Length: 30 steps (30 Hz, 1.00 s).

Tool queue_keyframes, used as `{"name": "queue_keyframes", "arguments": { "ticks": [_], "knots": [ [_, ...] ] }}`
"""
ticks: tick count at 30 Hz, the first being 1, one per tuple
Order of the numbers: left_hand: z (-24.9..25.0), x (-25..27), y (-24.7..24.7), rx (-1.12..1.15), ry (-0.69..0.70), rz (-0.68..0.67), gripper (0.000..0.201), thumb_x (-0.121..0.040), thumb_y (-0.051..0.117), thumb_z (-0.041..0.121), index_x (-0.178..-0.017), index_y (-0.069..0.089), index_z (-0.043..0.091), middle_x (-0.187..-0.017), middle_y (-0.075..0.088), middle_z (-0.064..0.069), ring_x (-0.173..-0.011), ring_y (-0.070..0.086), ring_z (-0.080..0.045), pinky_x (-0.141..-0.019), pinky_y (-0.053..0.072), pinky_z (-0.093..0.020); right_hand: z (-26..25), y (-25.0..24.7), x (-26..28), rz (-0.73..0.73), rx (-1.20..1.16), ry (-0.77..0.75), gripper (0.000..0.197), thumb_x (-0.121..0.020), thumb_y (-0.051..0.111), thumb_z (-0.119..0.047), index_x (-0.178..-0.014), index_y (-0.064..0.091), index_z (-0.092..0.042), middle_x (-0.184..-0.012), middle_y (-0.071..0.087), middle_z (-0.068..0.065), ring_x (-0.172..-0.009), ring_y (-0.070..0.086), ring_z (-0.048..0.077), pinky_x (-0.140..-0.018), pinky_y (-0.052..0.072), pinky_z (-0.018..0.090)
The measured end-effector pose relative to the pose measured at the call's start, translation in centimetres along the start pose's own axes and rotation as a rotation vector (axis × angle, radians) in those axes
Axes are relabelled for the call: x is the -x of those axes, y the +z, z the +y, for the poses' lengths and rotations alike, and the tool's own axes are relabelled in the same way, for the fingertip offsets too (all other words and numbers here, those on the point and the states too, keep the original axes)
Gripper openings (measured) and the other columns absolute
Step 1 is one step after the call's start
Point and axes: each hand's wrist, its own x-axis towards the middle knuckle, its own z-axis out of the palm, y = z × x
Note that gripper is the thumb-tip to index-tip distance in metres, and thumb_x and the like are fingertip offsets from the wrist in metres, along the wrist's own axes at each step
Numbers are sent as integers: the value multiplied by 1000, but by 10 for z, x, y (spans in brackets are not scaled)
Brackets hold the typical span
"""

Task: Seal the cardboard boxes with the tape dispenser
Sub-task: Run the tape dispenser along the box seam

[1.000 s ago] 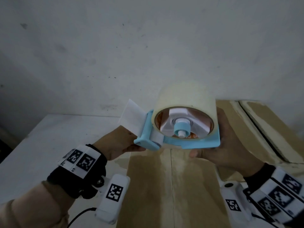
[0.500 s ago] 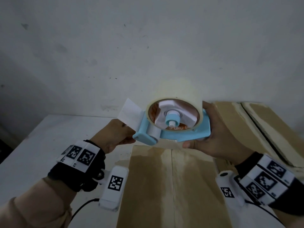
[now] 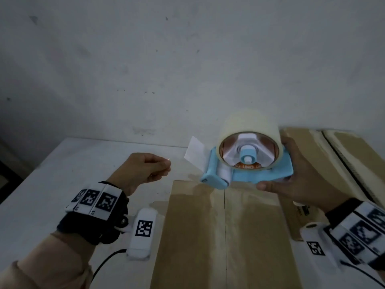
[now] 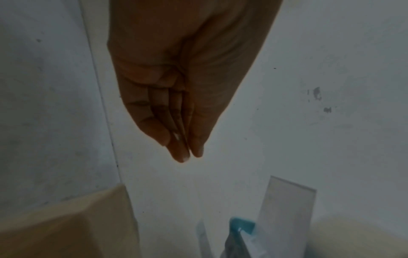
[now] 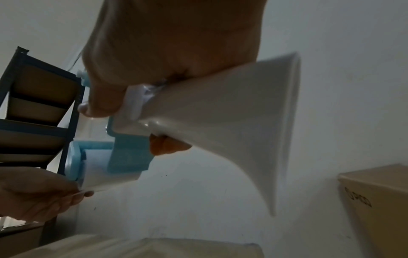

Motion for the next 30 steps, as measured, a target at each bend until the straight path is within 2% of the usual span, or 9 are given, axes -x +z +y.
{"name": "queue_keyframes", "arguments": {
  "ticks": [2,4,8,11,13,18,22,26,30],
  "knots": [
    [-4,-4,0,4,-7,30,5,-81,67,13,-82,68,8,-66,72,2,-60,65,-3,-55,51,-11,2,2,-6,-16,3,8,69,-61,71,-62,-117,32,-57,-112,50,-38,-100,54,-13,-74,44,4],
    [-11,-6,2,-15,-6,73,3,-80,68,13,-80,67,10,-71,71,-1,-65,66,-8,-55,52,-11,5,3,-11,-40,16,16,74,-60,72,-61,-120,31,-50,-112,51,-37,-100,55,-11,-75,46,6],
    [-21,-9,7,5,-25,115,8,-79,70,13,-79,63,9,-73,70,-6,-66,65,-13,-55,53,-13,19,6,-18,-88,49,54,86,-55,74,-64,-123,33,-32,-112,55,-26,-97,60,0,-78,54,20],
    [-24,-12,5,10,-38,112,16,-77,72,13,-88,60,9,-76,70,-8,-68,65,-14,-55,53,-13,19,9,-20,-107,47,64,82,-54,71,-67,-119,29,-39,-109,52,-39,-96,56,-11,-74,48,7],
    [-26,-13,4,11,-45,97,22,-75,73,14,-92,59,10,-77,70,-9,-69,65,-14,-56,53,-13,18,10,-22,-114,46,75,80,-54,70,-68,-117,29,-40,-108,51,-41,-97,55,-14,-73,46,4],
    [-29,-16,5,27,-61,103,28,-74,73,12,-97,56,10,-77,68,-10,-70,64,-15,-61,52,-18,25,9,-26,-148,85,110,81,-52,73,-67,-117,30,-45,-108,53,-35,-98,58,-5,-73,49,9],
    [-31,-16,5,54,-58,120,32,-75,73,12,-101,54,10,-77,68,-9,-70,64,-13,-57,53,-13,30,8,-29,-159,91,124,79,-53,81,-46,-115,32,-43,-104,58,-19,-95,59,-4,-71,49,10],
    [-34,-18,5,60,-61,128,38,-75,73,11,-107,52,9,-79,68,-10,-71,64,-14,-62,52,-18,30,10,-33,-187,68,134,81,-51,76,-62,-116,31,-47,-107,55,-30,-97,60,-1,-72,51,12],
    [-39,-20,5,61,-70,124,41,-76,72,11,-110,51,9,-79,67,-10,-70,64,-13,-57,54,-13,34,12,-32,-177,74,132,83,-50,72,-71,-118,29,-49,-107,57,-24,-97,60,1,-75,53,17]
  ]
}}
